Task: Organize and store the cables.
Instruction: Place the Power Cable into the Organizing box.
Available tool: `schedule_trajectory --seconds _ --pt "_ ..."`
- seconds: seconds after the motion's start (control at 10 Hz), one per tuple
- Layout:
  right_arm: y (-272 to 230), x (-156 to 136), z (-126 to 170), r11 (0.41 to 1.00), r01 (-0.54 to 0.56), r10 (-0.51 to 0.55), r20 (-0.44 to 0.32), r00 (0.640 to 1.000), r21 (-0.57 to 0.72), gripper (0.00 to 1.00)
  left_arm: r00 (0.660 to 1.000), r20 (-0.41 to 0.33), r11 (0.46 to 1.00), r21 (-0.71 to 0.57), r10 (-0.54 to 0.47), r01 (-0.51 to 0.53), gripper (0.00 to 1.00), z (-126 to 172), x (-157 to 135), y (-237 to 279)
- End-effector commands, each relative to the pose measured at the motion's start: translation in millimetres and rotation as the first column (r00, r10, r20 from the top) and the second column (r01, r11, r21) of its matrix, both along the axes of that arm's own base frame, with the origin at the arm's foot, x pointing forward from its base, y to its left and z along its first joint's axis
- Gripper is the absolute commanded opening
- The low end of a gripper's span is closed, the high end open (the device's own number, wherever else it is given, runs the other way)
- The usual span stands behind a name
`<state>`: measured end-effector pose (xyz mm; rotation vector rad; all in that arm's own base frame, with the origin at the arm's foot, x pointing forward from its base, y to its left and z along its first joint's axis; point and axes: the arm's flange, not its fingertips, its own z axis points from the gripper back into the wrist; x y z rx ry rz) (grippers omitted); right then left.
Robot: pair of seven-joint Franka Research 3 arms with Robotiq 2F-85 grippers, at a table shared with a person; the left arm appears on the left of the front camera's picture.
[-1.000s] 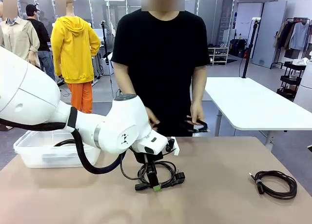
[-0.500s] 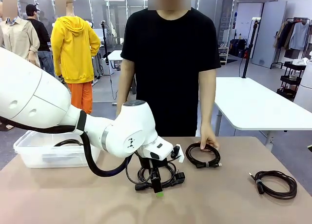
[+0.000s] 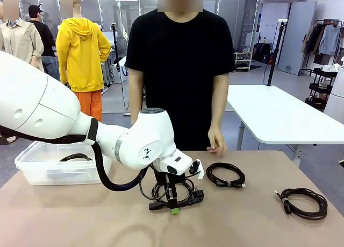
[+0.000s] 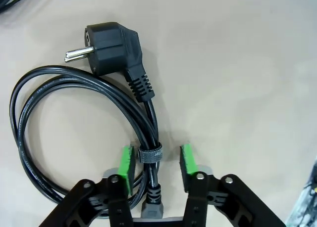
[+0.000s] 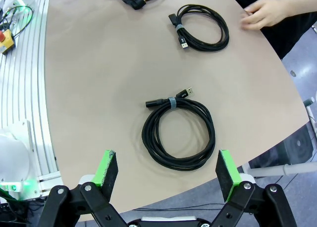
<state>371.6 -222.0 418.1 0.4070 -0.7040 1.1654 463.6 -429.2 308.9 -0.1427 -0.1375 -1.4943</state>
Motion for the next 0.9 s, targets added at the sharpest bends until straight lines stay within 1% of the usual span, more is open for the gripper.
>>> schedule_trajectory --seconds 0.0,0.1,0.3,0.5,0.6,0.7,0.8 --pt "0.5 -3.3 0.1 1.0 -0.016 0.016 0.005 1.0 -0.004 1.0 1.0 -0.004 1.0 0.001 0.002 -0.002 0.06 -0.9 5.6 -4.5" --pt "0.5 -3.3 0.1 1.0 -0.016 0.016 0.005 1.0 -0.004 1.0 1.0 -0.005 1.0 -0.003 0.0 0.0 0.0 -2.7 7.1 -4.2" --pt "0.5 -3.3 0.1 1.0 -0.016 0.016 0.005 1.0 -0.004 1.0 1.0 -0.007 1.0 -0.015 -0.003 0.003 0.0 0.6 6.2 -1.3" --pt "0.5 -3.3 0.1 1.0 -0.016 0.016 0.005 1.0 -0.004 1.0 1.0 0.01 0.999 -0.045 -0.024 0.025 0.0 19.1 2.2 0.4" --pt "0.5 -3.3 0.1 1.0 -0.016 0.016 0.005 1.0 -0.004 1.0 0.998 0.012 0.997 -0.055 -0.058 0.058 0.0 37.2 -2.5 2.0" --pt "0.5 -3.3 0.1 1.0 -0.016 0.016 0.005 1.0 -0.004 1.0 0.994 -0.009 0.992 -0.055 -0.111 0.11 0.0 64.6 -10.5 6.4" --pt "0.5 -3.3 0.1 1.0 -0.016 0.016 0.005 1.0 -0.004 1.0 0.986 0.028 0.985 -0.058 -0.164 0.165 0.0 88.9 -15.0 14.2"
